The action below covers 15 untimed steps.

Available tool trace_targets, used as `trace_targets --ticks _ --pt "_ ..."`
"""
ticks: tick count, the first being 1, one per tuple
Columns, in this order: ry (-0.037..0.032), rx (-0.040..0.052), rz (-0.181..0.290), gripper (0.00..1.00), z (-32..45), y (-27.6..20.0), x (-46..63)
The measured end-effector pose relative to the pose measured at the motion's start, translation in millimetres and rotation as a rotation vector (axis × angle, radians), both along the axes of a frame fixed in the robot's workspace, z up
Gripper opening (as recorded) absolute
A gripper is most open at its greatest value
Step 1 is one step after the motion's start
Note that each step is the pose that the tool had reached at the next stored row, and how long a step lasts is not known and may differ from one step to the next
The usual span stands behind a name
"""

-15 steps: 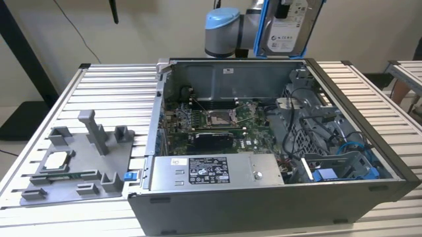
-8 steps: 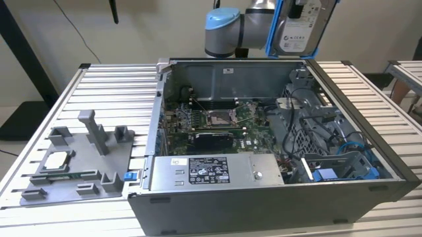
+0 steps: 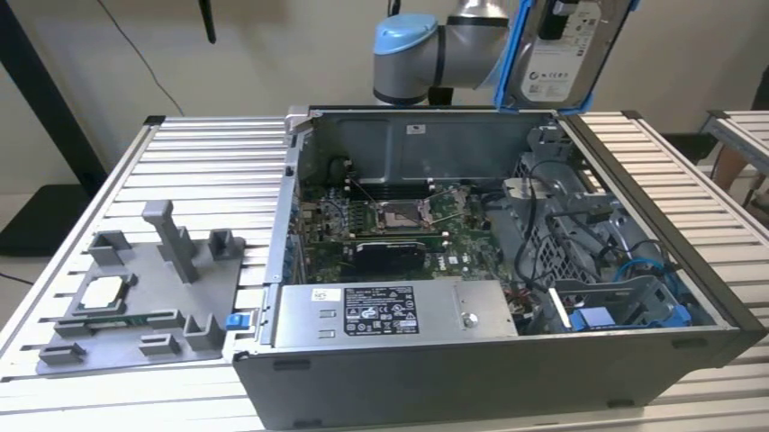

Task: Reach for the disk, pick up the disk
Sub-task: 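Pick up the disk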

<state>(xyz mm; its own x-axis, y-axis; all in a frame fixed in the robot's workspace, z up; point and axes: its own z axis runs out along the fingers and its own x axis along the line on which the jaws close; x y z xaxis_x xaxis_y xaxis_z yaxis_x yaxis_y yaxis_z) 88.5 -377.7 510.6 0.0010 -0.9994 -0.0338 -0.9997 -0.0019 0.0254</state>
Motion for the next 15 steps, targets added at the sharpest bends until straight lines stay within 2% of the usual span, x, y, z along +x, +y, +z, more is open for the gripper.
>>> trace_targets --ticks 15 --pt "0.0 0.0 -0.001 0.0 0.0 -54.6 0.7"
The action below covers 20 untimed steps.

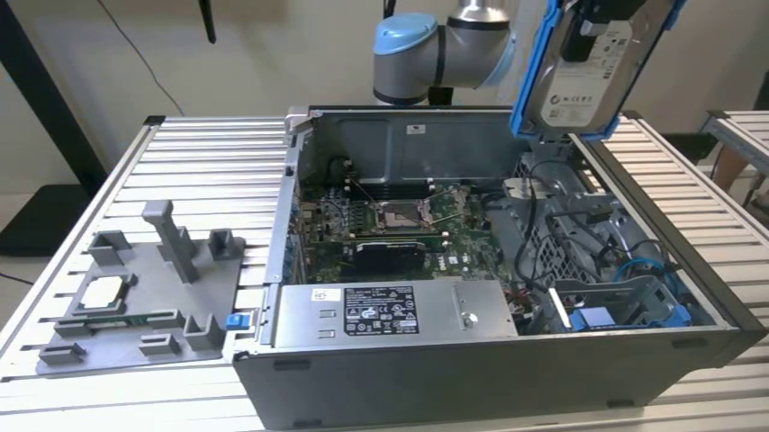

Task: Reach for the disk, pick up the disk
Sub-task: 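Pick up the disk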

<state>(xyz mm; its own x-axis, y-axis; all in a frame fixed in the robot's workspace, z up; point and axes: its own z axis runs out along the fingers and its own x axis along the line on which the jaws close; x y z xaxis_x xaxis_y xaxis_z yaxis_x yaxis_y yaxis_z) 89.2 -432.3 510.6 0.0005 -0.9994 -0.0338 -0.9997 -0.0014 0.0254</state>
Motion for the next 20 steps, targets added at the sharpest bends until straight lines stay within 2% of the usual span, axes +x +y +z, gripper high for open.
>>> trace_targets --ticks 20 --pt "0.0 0.0 0.0 0.0 -0.1 -77.0 0.7"
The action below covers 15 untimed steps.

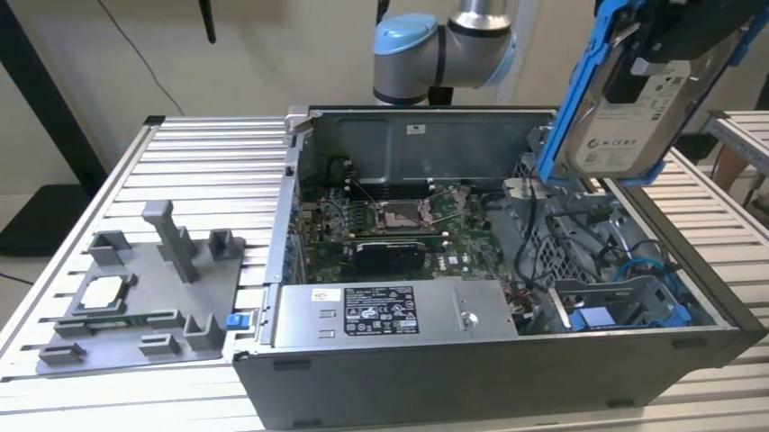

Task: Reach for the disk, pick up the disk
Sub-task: 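Pick up the disk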

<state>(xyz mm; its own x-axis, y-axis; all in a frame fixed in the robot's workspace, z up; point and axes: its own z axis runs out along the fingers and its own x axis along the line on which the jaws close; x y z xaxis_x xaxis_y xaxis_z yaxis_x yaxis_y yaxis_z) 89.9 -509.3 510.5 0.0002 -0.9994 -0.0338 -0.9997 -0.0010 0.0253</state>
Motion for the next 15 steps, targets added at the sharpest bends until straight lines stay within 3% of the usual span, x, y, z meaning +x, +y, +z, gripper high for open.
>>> trace_targets --ticks 7,15 --pt "0.0 -0.0001 -0.001 0.0 -0.3 -27.1 0.0" --pt "0.0 0.0003 -0.009 0.0 -4.2 -47.5 0.4"
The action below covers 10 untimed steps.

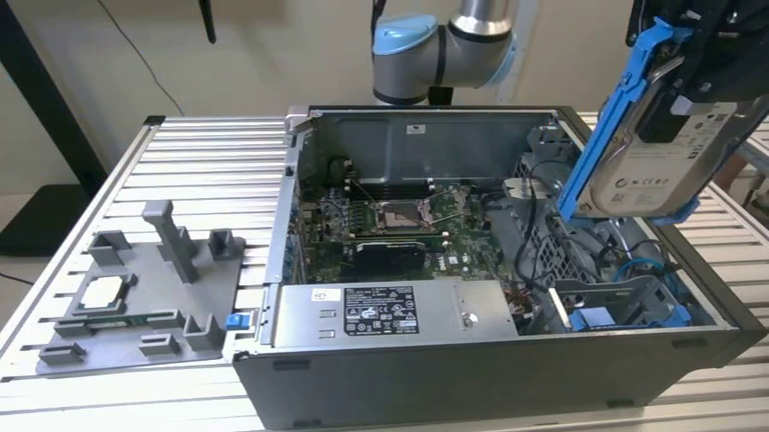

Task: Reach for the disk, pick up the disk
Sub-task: 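Pick up the disk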

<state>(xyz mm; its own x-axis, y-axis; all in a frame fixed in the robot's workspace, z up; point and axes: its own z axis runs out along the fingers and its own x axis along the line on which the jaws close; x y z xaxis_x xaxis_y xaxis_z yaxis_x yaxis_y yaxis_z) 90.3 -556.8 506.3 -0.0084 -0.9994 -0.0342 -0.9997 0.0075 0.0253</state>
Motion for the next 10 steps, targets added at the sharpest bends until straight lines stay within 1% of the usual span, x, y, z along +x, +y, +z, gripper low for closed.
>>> trace_targets --ticks 3,10 --pt "0.0 -0.0001 -0.001 0.0 -2.0 -5.6 2.2" --pt "0.0 0.0 -0.002 0.0 -8.4 -13.4 16.9"
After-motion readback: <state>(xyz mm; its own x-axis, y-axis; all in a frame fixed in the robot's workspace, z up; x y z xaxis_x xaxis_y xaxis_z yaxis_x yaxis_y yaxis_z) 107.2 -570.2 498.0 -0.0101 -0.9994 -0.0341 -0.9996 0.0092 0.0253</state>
